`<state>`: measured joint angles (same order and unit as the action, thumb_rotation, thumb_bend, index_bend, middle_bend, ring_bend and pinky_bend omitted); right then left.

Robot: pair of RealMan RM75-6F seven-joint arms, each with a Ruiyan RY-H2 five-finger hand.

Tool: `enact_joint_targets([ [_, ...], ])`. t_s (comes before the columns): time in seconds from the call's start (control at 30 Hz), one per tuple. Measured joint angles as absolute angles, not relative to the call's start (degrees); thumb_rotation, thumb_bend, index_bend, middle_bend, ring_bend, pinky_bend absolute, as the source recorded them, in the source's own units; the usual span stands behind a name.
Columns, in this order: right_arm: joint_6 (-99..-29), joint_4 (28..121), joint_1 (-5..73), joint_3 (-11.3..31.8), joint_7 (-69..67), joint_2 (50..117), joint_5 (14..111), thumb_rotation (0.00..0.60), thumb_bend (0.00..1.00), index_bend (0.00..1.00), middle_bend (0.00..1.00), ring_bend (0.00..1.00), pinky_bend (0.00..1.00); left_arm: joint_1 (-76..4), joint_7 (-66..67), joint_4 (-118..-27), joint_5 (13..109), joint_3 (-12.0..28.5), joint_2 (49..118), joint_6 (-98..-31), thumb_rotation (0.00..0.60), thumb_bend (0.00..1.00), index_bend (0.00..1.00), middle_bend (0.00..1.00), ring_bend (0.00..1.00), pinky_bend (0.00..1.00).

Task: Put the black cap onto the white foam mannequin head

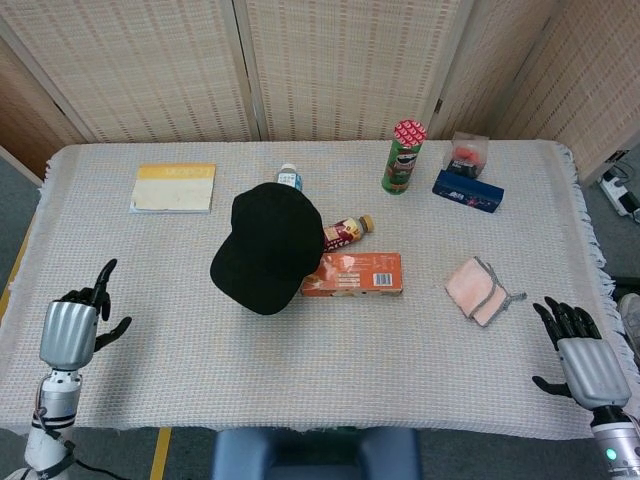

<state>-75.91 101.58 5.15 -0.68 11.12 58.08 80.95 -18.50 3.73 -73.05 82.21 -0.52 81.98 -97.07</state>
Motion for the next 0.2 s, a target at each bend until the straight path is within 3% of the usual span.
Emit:
enact_joint_targets([
  [0.2, -75.4, 101.2, 5.5, -0.7, 13.0, 59.5, 80.6, 0.600, 0.06, 0.00, 0.00, 0.00, 0.00, -12.1, 3.0, -84.1, 74.7, -2.6, 70.4, -90.7, 0.600, 0.15, 0.17, 0.24, 0.10, 0.14],
])
